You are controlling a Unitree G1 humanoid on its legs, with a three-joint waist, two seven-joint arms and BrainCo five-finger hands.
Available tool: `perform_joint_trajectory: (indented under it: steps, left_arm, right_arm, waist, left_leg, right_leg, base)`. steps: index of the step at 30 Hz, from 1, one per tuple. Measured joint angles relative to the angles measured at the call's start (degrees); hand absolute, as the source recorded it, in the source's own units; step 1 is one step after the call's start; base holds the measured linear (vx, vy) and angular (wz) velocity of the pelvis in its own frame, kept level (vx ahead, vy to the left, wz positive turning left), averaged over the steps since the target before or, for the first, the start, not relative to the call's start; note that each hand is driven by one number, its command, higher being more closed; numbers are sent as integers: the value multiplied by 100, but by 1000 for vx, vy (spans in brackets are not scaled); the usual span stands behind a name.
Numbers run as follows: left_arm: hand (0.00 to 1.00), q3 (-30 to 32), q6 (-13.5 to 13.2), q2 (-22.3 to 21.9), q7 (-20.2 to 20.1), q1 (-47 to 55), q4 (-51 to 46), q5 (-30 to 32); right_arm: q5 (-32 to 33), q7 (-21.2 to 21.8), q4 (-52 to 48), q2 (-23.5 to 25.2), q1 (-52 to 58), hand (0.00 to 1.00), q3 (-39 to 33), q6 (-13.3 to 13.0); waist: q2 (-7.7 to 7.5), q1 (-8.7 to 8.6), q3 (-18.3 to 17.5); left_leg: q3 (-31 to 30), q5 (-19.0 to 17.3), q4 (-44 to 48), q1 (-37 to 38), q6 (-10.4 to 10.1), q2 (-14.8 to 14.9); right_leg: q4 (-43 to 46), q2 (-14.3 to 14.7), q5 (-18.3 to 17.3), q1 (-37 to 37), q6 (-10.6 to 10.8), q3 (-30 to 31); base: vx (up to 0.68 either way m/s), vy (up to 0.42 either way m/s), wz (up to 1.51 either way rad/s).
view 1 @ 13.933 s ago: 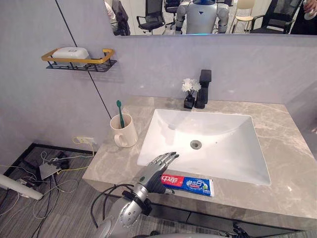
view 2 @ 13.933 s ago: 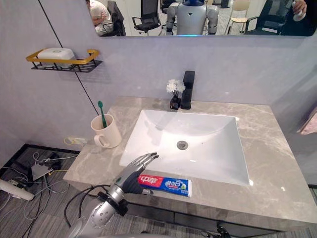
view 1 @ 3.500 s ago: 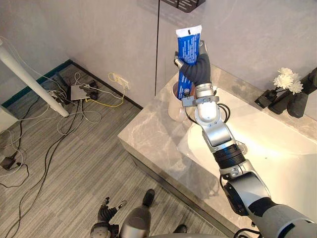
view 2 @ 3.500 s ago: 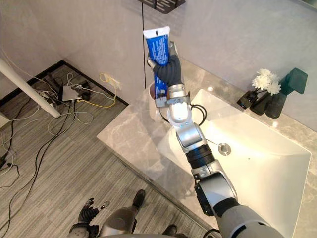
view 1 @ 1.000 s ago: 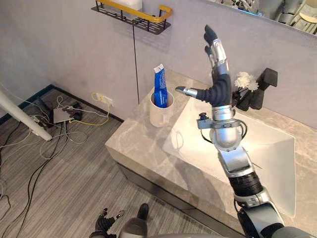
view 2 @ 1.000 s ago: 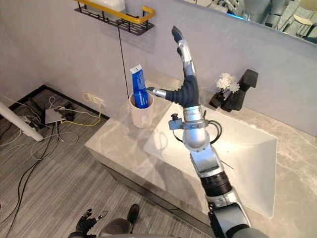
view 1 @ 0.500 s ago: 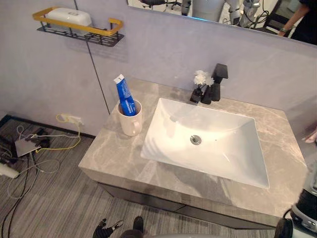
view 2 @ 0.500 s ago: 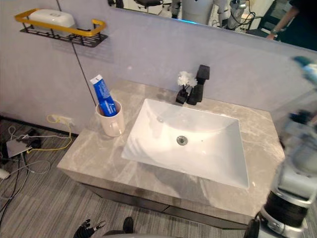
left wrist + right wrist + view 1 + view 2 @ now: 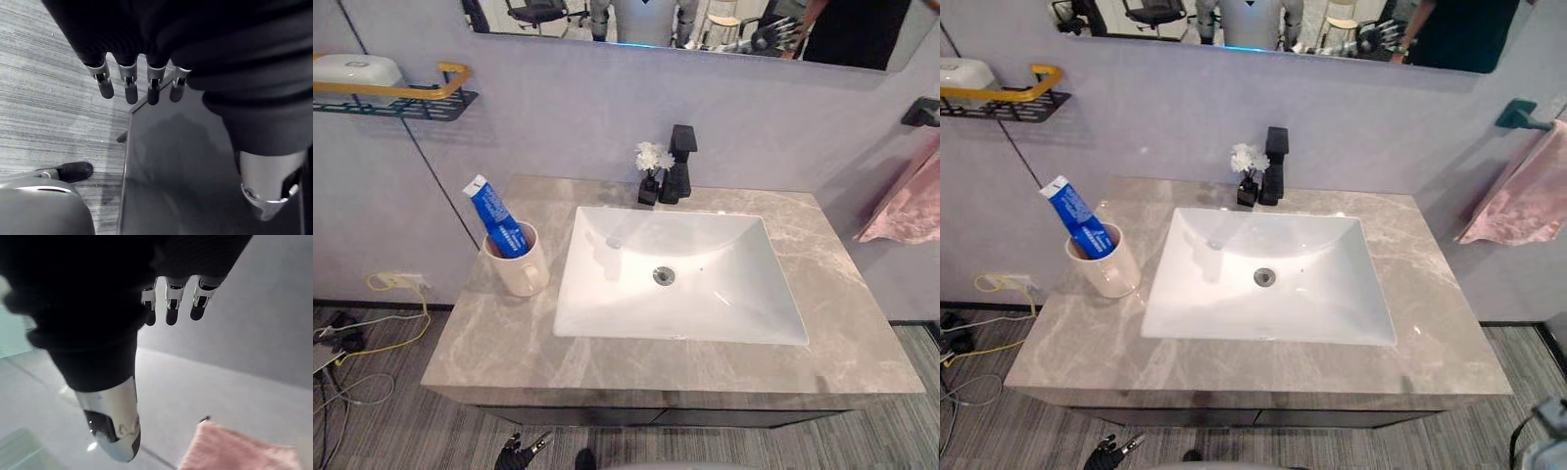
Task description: Organize washtable
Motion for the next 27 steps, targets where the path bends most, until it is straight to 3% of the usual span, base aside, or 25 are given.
perform_joint_trajectory:
  steps: [5, 8, 13, 16, 19, 27]
  left_arm:
    - [0, 290, 86, -523, 53, -77, -109, -375]
    - [0, 250, 126, -548, 62, -65, -127, -504]
    - [0, 94, 170, -540, 145, -87, -130, -619]
    - [0, -24, 204, -518, 154, -168, -117, -664]
    - [0, -210, 200, -447, 150, -221, -22, -664]
    - [0, -464, 166, -346, 133, -424, 232, -692]
  right_arm:
    - [359, -161, 1073, 269, 97, 0, 670, 238]
    - [586, -83, 1861, 231, 107, 0, 1250, 296]
    - [975, 537, 3183, 183, 175, 0, 2189, 379]
    - [1055, 1008, 3832, 243, 396, 0, 2335, 409]
    - [1070, 1399, 4447, 252, 407, 0, 2505, 426]
    - [1069, 1907, 5775, 143, 239, 0, 3011, 497]
  waist:
    - [120, 19, -28]
    - [149, 122, -11]
    - [178, 220, 8]
    - [180, 395, 17]
    - [206, 391, 58]
    - [226, 478, 176]
  left_leg:
    - [273, -170, -5, 169, 19, 24]
    - [508, -218, -5, 262, 4, 70]
    - [715, -220, -6, 396, -7, 88]
    - [697, -209, -6, 394, -26, 59]
    - [545, -205, -6, 404, -28, 7]
    - [285, -176, -5, 456, -11, -35]
  right_leg:
    - [108, -28, -11, 15, 12, 128]
    - [161, -27, -27, 27, 19, 186]
    - [248, -72, -144, 136, 10, 104]
    - [277, -104, -189, 140, 12, 69]
    - [205, -129, -191, 273, 20, -81]
    - [50, -105, -195, 503, 42, -286]
  base:
    - [21, 22, -23]
    - [9, 19, -15]
    - [19, 6, 6]
    - [40, 22, 8]
    - [53, 5, 23]
    - [27, -16, 14]
